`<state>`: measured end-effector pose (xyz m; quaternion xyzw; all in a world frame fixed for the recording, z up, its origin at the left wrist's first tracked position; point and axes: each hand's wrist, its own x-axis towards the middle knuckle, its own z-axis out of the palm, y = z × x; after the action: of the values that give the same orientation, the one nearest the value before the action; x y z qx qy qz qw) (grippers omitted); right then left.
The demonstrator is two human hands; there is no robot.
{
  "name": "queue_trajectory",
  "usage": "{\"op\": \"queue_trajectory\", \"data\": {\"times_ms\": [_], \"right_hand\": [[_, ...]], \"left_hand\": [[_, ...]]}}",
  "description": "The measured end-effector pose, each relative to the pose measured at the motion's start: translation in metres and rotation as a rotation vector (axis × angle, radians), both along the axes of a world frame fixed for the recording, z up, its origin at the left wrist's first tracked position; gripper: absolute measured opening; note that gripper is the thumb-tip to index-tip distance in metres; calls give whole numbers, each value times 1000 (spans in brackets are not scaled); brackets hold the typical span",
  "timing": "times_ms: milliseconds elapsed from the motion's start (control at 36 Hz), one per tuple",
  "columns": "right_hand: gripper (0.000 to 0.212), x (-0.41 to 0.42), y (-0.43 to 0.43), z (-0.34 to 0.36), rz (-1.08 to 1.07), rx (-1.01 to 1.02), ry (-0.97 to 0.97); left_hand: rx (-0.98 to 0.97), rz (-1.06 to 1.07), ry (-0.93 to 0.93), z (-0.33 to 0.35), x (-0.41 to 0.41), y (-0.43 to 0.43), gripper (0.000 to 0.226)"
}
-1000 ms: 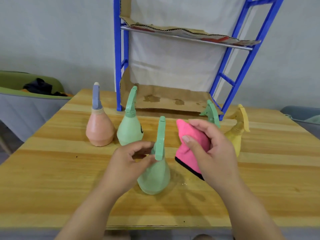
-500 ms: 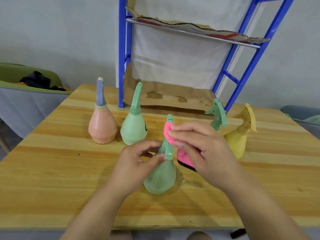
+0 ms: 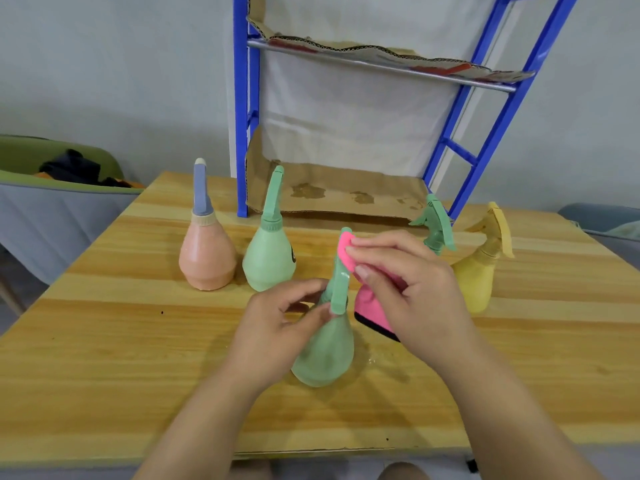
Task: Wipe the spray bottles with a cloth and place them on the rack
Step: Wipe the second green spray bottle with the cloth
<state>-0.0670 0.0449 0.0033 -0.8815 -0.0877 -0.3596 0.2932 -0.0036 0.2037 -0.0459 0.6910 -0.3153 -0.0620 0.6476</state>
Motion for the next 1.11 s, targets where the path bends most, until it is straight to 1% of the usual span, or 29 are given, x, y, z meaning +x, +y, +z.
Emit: {"op": "queue_trajectory", "data": {"times_ms": [56,139,222,250,333,389,472,556,611,667,750,833,944,1111], "right_hand": [[25,-1,1,-2,-63,52,25],[28,-5,2,-5,-166,196,74],[31,-11,1,-8,-225,336,103],[31,-13,1,-10,-237,363,110],[37,-16,2,-14,-256,394,115],[38,-17,3,-18,-252,403,111],[34,-17,4,-22,-238,432,125],[28,-19,4,-26,-217,473,143],[27,-20,6,-26,-192,494,133],[29,-19,8,-27,-166,499,96],[31,-14,11,-26,-147,483,11],[31,-6,15,-27,-181,380,-74],[27,1,26,-35,-232,282,-181],[21,2,41,-49,-94,222,-275]], "left_hand": [[10,4,13,-1,0,3,35],[-18,-10,75,-4,0,9,22],[-122,5,134,-3,-1,13,32],[-151,32,130,-1,-2,14,32],[-184,99,101,9,-6,10,31],[-141,123,91,14,-9,5,37],[-42,152,52,20,-12,0,43],[-79,119,46,24,-11,1,31],[-94,63,51,25,-9,3,30],[-129,20,80,25,-6,5,30],[-173,37,112,25,-2,9,30],[-216,23,160,22,1,10,26],[-228,24,158,21,0,8,24],[-240,15,154,22,0,6,19]]}}
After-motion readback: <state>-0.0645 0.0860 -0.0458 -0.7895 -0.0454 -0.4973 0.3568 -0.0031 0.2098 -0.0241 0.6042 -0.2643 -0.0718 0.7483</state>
